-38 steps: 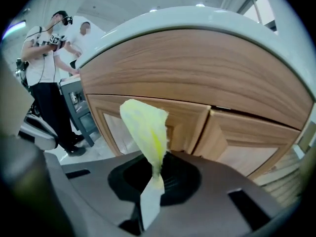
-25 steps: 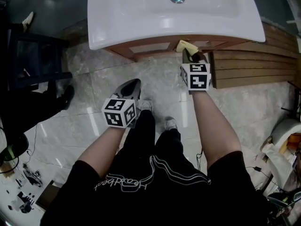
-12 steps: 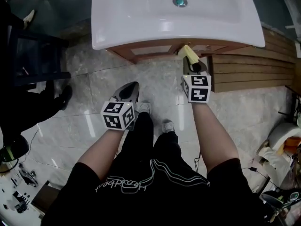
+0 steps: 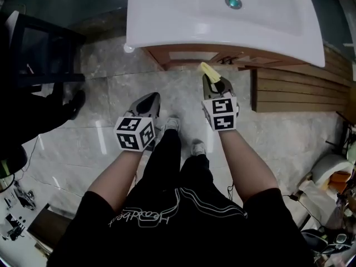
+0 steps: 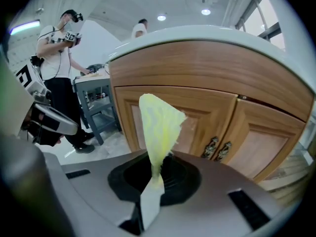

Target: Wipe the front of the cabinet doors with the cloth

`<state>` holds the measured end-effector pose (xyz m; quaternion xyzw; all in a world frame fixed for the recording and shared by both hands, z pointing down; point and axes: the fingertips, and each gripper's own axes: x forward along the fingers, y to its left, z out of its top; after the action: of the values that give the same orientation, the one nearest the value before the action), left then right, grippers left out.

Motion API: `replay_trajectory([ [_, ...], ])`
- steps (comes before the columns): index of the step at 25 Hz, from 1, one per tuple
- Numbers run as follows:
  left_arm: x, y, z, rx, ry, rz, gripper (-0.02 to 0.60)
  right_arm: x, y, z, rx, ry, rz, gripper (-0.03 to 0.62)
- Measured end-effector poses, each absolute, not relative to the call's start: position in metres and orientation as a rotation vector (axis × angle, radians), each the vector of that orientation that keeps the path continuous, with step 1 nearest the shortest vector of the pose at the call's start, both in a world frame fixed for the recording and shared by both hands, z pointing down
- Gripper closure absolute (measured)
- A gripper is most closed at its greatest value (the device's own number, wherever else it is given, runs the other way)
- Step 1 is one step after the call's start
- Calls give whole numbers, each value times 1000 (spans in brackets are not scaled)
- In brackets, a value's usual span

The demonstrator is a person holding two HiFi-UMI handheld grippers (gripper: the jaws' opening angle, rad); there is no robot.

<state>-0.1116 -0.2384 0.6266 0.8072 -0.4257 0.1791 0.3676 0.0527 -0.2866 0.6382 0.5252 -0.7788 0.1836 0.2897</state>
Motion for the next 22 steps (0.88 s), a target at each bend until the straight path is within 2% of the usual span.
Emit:
replay_trajectory([
  [12, -191, -236, 649, 1948, -1220, 422, 575, -62, -286, 668, 1176, -2190, 472, 554],
  [22, -220, -224, 668, 1915, -1242, 471, 575, -95, -305, 699, 1143, -2195, 465, 554],
])
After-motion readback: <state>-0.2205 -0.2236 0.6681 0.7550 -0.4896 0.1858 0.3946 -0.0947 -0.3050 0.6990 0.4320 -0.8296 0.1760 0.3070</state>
